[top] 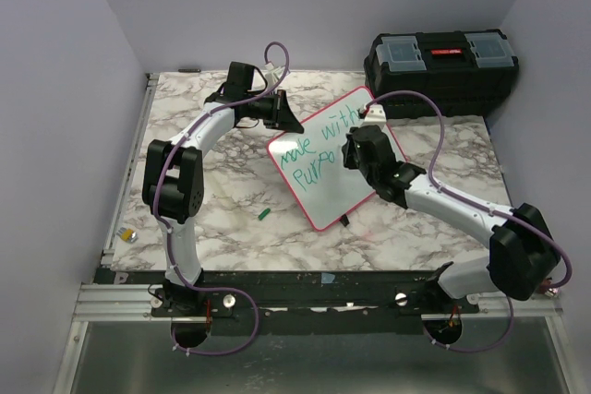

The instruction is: Write a sentence on the whiteboard

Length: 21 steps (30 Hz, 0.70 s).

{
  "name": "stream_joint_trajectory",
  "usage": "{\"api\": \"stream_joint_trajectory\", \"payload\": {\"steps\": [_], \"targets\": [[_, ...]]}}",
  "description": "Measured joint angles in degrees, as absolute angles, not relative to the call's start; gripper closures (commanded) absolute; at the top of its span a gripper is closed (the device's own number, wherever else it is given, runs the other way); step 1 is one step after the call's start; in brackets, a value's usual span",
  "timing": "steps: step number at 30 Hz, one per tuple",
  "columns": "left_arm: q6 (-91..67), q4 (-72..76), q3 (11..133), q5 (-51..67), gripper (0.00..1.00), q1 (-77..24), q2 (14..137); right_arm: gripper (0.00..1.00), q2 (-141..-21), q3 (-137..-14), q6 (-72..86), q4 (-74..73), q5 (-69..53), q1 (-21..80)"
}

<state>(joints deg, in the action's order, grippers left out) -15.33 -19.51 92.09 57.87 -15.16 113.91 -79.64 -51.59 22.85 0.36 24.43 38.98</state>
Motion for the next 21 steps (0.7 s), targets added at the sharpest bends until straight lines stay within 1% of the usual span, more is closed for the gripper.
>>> {"api": "stream_joint_trajectory", "payload": {"steps": [21], "targets": [[-15.44,-19.53,92.09,57.95,1.00,-15.11,113.91,0.99,-79.64,-51.66,23.14,1.87,19.55,38.76]]}}
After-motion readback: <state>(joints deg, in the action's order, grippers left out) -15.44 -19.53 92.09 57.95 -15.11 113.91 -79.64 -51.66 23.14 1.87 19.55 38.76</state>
